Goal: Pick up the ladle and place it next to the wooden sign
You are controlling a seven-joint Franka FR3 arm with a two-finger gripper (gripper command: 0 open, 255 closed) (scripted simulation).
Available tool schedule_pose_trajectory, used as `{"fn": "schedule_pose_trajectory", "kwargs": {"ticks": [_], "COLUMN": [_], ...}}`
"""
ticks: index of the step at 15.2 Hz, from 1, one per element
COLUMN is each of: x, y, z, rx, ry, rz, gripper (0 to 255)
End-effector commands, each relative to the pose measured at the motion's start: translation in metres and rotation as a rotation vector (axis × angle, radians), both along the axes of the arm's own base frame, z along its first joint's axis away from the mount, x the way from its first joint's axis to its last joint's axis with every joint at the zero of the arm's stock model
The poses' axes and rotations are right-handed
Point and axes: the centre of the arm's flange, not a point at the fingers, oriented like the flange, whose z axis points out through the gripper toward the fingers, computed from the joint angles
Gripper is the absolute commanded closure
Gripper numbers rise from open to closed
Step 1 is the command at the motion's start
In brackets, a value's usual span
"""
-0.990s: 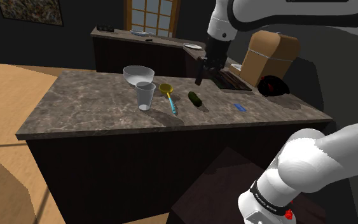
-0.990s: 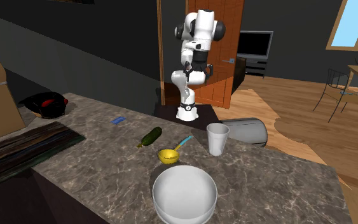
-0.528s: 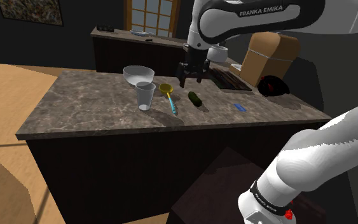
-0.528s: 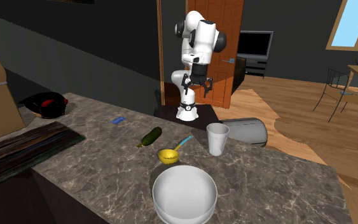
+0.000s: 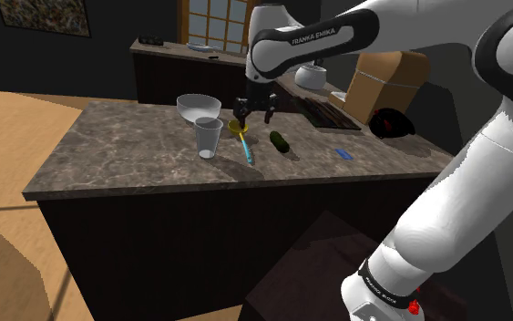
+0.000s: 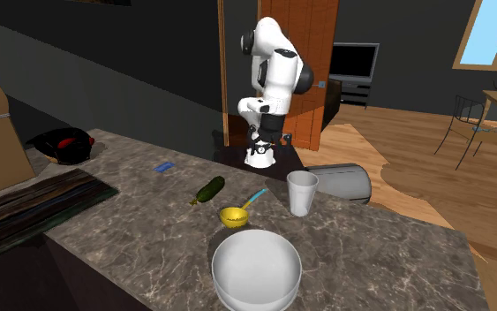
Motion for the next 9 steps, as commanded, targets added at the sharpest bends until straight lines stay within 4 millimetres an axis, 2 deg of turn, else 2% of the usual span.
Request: {"fn": "schedule_pose_trajectory", "kwargs": {"ticks": [1, 9], "x": [0.021, 0.101], "y": [-0.011, -0.054], "z": [-0.017, -0.077], "rx": [-0.004, -0.022], "ry": [0.001, 0.01], "rz": [-0.036, -0.175], "gripper": [0, 0]}}
